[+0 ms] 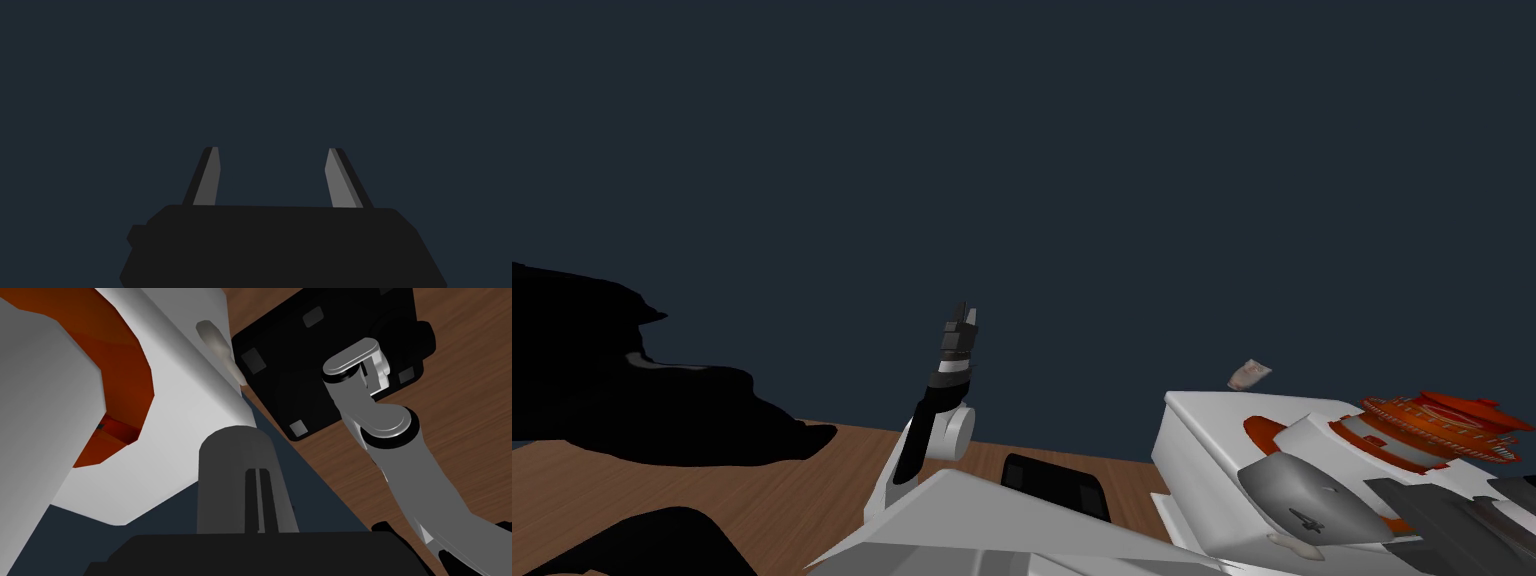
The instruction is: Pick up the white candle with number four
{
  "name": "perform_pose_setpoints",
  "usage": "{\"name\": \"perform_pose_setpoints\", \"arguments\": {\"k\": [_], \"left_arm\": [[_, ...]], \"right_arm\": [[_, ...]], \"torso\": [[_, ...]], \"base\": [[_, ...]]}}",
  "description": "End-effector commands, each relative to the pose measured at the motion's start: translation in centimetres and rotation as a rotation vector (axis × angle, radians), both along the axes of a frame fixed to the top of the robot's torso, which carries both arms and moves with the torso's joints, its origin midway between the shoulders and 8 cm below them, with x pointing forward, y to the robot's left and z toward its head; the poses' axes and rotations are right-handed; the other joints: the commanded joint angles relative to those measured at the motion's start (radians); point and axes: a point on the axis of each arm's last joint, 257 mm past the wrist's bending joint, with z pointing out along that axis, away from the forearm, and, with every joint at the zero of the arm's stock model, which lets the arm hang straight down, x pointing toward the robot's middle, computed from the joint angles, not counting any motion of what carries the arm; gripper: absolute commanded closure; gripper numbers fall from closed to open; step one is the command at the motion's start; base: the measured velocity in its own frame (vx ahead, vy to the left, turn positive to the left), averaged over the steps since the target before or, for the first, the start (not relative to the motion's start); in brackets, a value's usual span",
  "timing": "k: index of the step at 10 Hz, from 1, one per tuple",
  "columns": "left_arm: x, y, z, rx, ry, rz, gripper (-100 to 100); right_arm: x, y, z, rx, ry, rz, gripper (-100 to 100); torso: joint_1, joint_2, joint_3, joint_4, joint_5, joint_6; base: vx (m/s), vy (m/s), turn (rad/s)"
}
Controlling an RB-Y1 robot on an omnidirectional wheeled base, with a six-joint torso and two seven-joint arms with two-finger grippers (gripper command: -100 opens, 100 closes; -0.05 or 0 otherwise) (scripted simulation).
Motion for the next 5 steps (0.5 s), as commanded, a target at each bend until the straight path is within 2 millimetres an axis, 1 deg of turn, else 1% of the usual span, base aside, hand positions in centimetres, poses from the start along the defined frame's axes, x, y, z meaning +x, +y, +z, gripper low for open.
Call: {"name": "perform_pose_setpoints", "arguments": {"k": [1,2,3,4,5], "left_arm": [[0.0,0.0,0.0,0.000,0.000,0.000,0],[0.0,0.0,0.0,0.000,0.000,0.000,0],[0.0,0.0,0.0,0.000,0.000,0.000,0],[0.0,0.0,0.0,0.000,0.000,0.000,0],[0.0,0.0,0.0,0.000,0.000,0.000,0]], "right_arm": [[0.0,0.0,0.0,0.000,0.000,0.000,100],[0.0,0.0,0.0,0.000,0.000,0.000,100],[0.0,0.0,0.0,0.000,0.000,0.000,0],[-0.1,-1.2,0.3,-0.021,0.008,-0.024,-100],[-0.1,-1.7,0.4,-0.029,0.010,-0.033,-100]], "torso": [[0.000,0.000,0.000,0.000,0.000,0.000],[0.000,0.000,0.000,0.000,0.000,0.000],[0.000,0.000,0.000,0.000,0.000,0.000],[0.000,0.000,0.000,0.000,0.000,0.000],[-0.001,0.003,0.001,0.001,0.000,0.000]], "base": [[0.000,0.000,0.000],[0.000,0.000,0.000],[0.000,0.000,0.000],[-0.054,-0.012,-0.063],[-0.102,-0.013,-0.047]]}}
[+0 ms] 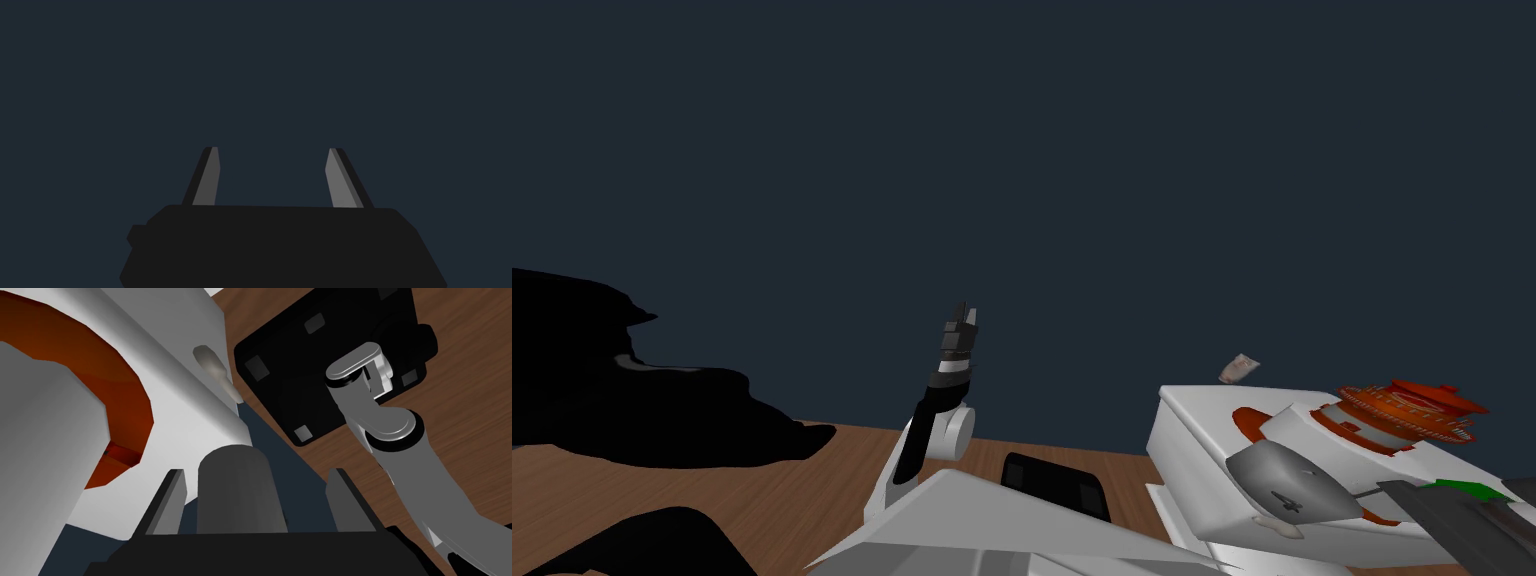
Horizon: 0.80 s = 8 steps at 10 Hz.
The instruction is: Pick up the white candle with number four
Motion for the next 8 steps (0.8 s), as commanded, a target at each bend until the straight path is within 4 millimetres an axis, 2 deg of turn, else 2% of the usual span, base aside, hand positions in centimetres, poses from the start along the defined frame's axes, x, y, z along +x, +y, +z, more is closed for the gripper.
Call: {"name": "perform_pose_setpoints", "arguments": {"k": [1,6,8], "left_arm": [[0.0,0.0,0.0,0.000,0.000,0.000,0],[0.0,0.0,0.0,0.000,0.000,0.000,0],[0.0,0.0,0.0,0.000,0.000,0.000,0]], "right_arm": [[0.0,-0.6,0.1,-0.007,0.000,-0.006,-100],[0.0,-3.5,1.1,-0.060,0.011,-0.064,-100],[0.0,-3.5,1.1,-0.060,0.011,-0.064,-100]], "torso": [[0.000,0.000,0.000,0.000,0.000,0.000],[0.001,-0.001,0.000,0.000,0.000,0.000],[0.000,-0.001,0.000,0.000,0.000,0.000]], "base": [[-0.073,-0.009,-0.003],[-0.080,-0.006,-0.041],[-0.036,-0.009,0.000]]}}
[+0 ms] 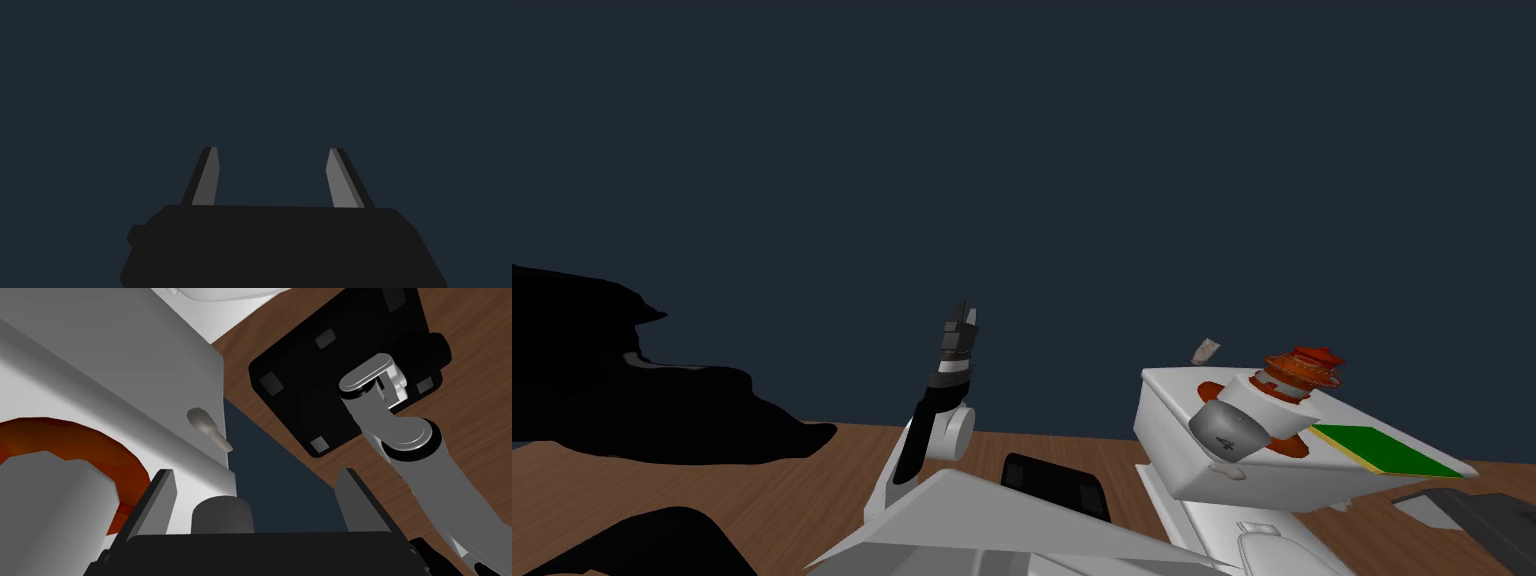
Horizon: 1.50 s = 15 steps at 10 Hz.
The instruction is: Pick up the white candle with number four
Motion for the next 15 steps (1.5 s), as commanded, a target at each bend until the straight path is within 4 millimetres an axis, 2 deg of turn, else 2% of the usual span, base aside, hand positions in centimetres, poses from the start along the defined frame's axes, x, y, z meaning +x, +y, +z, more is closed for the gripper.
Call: {"name": "perform_pose_setpoints", "arguments": {"k": [1,3,4,8,10,11,12,13,14,15], "left_arm": [[0.0,0.0,0.0,0.000,0.000,0.000,0],[0.0,0.0,0.0,0.000,0.000,0.000,0],[0.0,0.0,0.0,0.000,0.000,0.000,0],[0.0,0.0,0.0,0.000,0.000,0.000,0],[0.0,0.0,0.0,0.000,0.000,0.000,0],[0.0,0.0,0.0,0.000,0.000,0.000,0],[0.0,0.0,0.0,0.000,0.000,0.000,0],[0.0,0.0,0.0,0.000,0.000,0.000,0],[0.0,0.0,0.0,0.000,0.000,0.000,0],[0.0,0.0,0.0,0.000,0.000,0.000,0]], "right_arm": [[0.2,-1.3,0.6,-0.024,0.001,-0.027,-100],[0.4,-2.3,1.3,-0.043,0.000,-0.048,-100],[1.8,-0.5,1.5,-0.019,-0.017,0.002,-100],[2.6,1.1,1.3,0.002,-0.035,0.043,-100],[3.4,3.1,1.1,0.030,-0.058,0.089,-100],[2.5,2.9,0.7,0.030,-0.037,0.081,-100],[2.5,2.9,0.7,0.030,-0.038,0.081,-100],[3.4,3.1,1.1,0.030,-0.058,0.089,-100],[3.7,4.1,1.0,0.048,-0.067,0.109,-100],[3.6,3.7,1.0,0.039,-0.060,0.101,-100]], "torso": [[0.000,0.000,0.000,0.000,0.000,0.000],[0.000,0.005,0.003,0.001,0.000,0.000],[0.001,0.005,0.003,0.001,0.000,0.000],[0.001,-0.010,-0.006,-0.003,0.000,-0.001],[0.002,-0.011,-0.007,-0.003,0.000,-0.001],[0.003,-0.012,-0.007,-0.003,0.001,-0.001],[0.003,-0.010,-0.006,-0.003,0.001,0.000],[0.002,-0.007,-0.004,-0.002,0.000,0.000],[0.002,-0.004,-0.003,-0.001,0.001,0.000],[0.004,-0.004,-0.003,-0.001,0.001,-0.001]], "base": [[-0.067,-0.010,-0.085],[-0.115,0.003,-0.054],[0.014,0.051,-0.009],[0.098,0.016,0.028],[0.132,0.019,0.069],[0.099,0.024,0.024],[0.043,0.013,-0.010],[0.003,0.006,-0.008],[0.021,0.046,0.079],[0.016,0.028,0.019]]}}
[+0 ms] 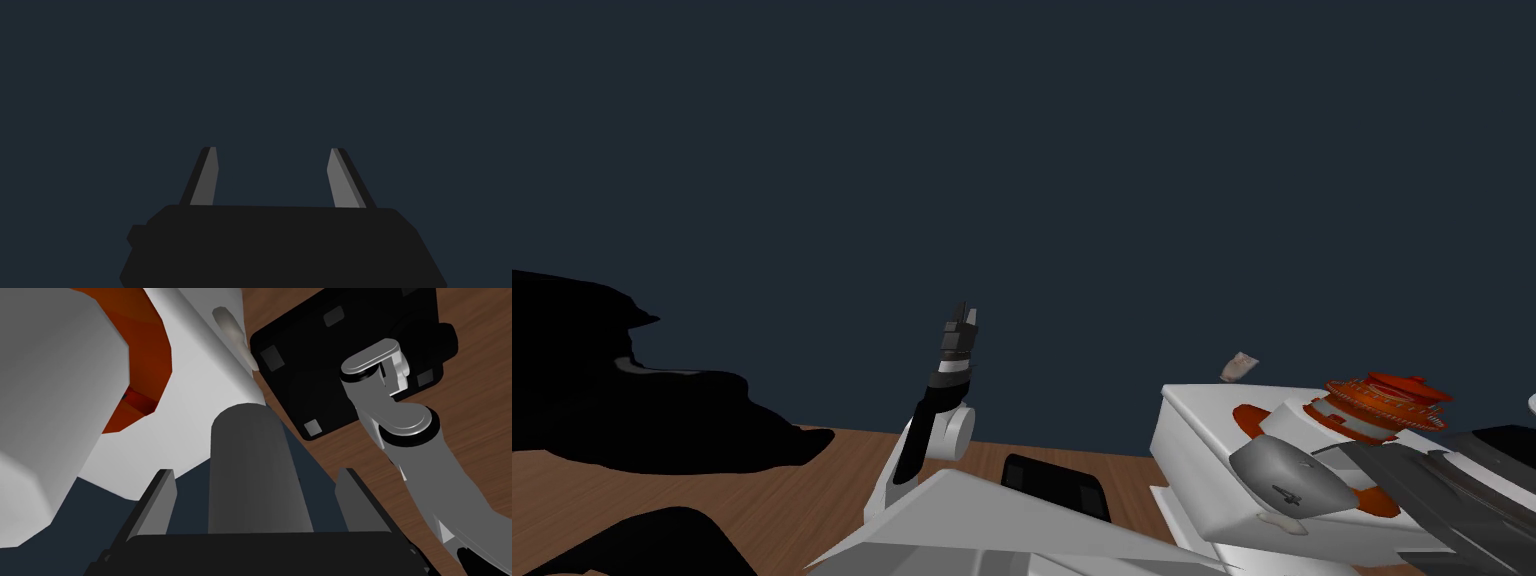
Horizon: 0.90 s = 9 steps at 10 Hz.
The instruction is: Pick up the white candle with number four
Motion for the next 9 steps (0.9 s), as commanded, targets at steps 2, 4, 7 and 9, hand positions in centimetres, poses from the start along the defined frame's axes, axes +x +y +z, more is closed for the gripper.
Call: {"name": "perform_pose_setpoints", "arguments": {"k": [2,4,7,9], "left_arm": [[0.0,0.0,0.0,0.000,0.000,0.000,0],[0.0,0.0,0.0,0.000,0.000,0.000,0],[0.0,0.0,0.0,0.000,0.000,0.000,0],[0.0,0.0,0.0,0.000,0.000,0.000,0]], "right_arm": [[-1.0,-0.4,-1.0,0.002,-0.003,-0.013,-100],[-0.9,-0.4,-1.0,0.002,-0.005,-0.013,-100],[-1.7,-0.2,-1.7,0.028,-0.002,-0.061,-100],[-2.2,-0.9,-2.3,0.005,-0.006,-0.030,-100]], "torso": [[-0.001,0.001,0.001,0.000,0.000,0.000],[-0.002,0.001,0.001,0.000,-0.001,0.000],[-0.002,0.001,0.000,0.000,0.000,0.000],[-0.002,0.001,0.001,0.000,-0.001,0.000]], "base": [[0.005,0.004,0.038],[0.005,0.003,0.024],[0.007,0.005,0.053],[0.004,0.002,-0.003]]}}
